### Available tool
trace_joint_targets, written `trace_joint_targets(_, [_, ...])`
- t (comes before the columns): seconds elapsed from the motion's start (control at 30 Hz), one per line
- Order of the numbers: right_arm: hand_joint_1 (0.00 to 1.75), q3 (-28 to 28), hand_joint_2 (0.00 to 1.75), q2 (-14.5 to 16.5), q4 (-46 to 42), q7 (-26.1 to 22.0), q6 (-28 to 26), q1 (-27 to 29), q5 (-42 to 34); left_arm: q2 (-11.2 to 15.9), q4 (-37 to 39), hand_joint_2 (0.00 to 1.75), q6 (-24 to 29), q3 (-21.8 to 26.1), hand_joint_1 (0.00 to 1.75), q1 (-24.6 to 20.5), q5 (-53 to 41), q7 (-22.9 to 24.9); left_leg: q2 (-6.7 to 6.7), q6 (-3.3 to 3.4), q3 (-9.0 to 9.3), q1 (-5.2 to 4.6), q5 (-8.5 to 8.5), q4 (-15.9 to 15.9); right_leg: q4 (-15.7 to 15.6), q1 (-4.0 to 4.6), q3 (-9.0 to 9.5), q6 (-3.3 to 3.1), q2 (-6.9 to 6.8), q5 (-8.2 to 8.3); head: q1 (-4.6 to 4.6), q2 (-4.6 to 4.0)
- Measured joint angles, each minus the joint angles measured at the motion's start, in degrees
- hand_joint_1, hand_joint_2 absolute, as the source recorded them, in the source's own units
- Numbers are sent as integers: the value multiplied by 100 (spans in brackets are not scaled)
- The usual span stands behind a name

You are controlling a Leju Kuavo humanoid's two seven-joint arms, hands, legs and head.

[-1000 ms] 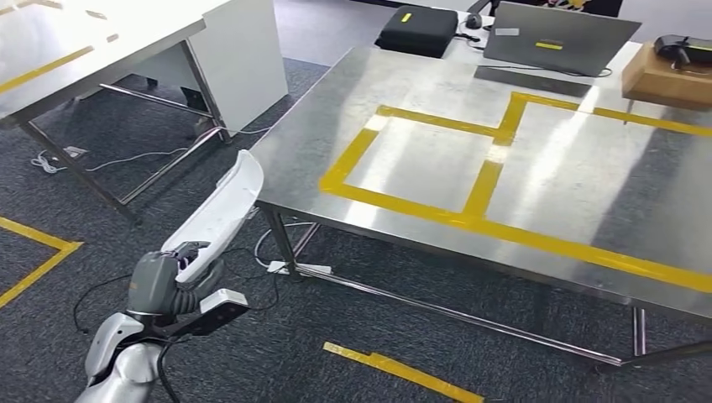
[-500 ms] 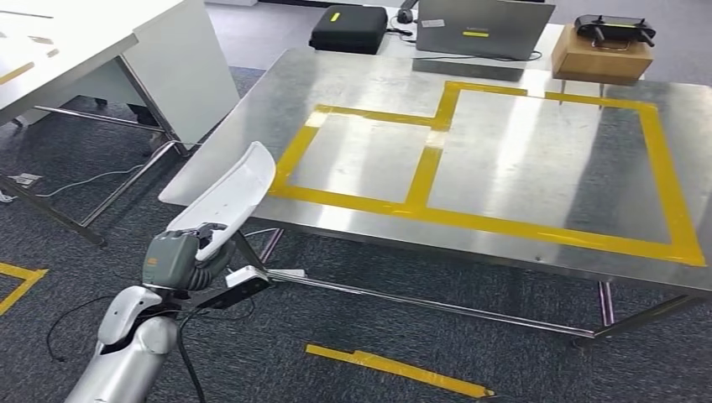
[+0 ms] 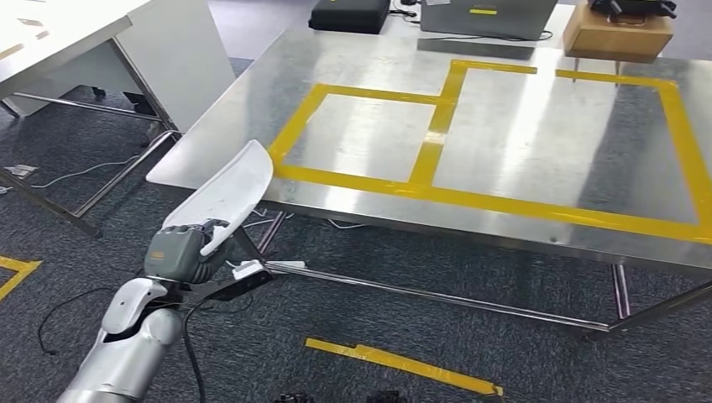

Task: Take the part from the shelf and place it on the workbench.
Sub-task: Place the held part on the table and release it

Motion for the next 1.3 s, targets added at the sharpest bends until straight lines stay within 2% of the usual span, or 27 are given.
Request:
trace_joint_targets(0.1, [0,8,0,0,1,-11,31,-13,31,-1,298,175,141,-57,175,-290,-409,284,-5,-1,-113,-2,-69,173,170,0,-104,11,-6,-66,-1,0])
trace_joint_targets(0.3, [0,37,0,0,2,-44,40,-20,71,-70,712,175,236,-97,175,-684,-715,398,-7,18,-56,-3,-25,75,48,0,-32,34,-7,-15,1,0])
trace_joint_targets(0.5, [0,46,0,0,3,-19,32,-10,49,-189,759,175,279,-127,175,-631,-708,317,-7,38,144,-4,114,-279,-319,0,183,53,-8,127,1,0])
trace_joint_targets(0.93, [0,46,0,0,4,8,32,-7,80,-275,506,175,267,-241,175,-435,-686,222,-8,56,763,-4,536,-1347,-1392,-2,819,82,-8,553,2,0])
trace_joint_targets(1.1, [0,46,0,0,4,-8,32,-10,86,-285,371,175,247,-288,175,-373,-687,201,-9,58,900,-4,633,-1581,-1629,-2,963,86,-9,650,2,0])
trace_joint_targets(1.3, [0,46,0,0,4,-10,29,-11,88,-288,233,175,217,-362,175,-320,-694,199,-10,61,988,-4,692,-1728,-1778,-3,1052,81,-10,715,1,0])
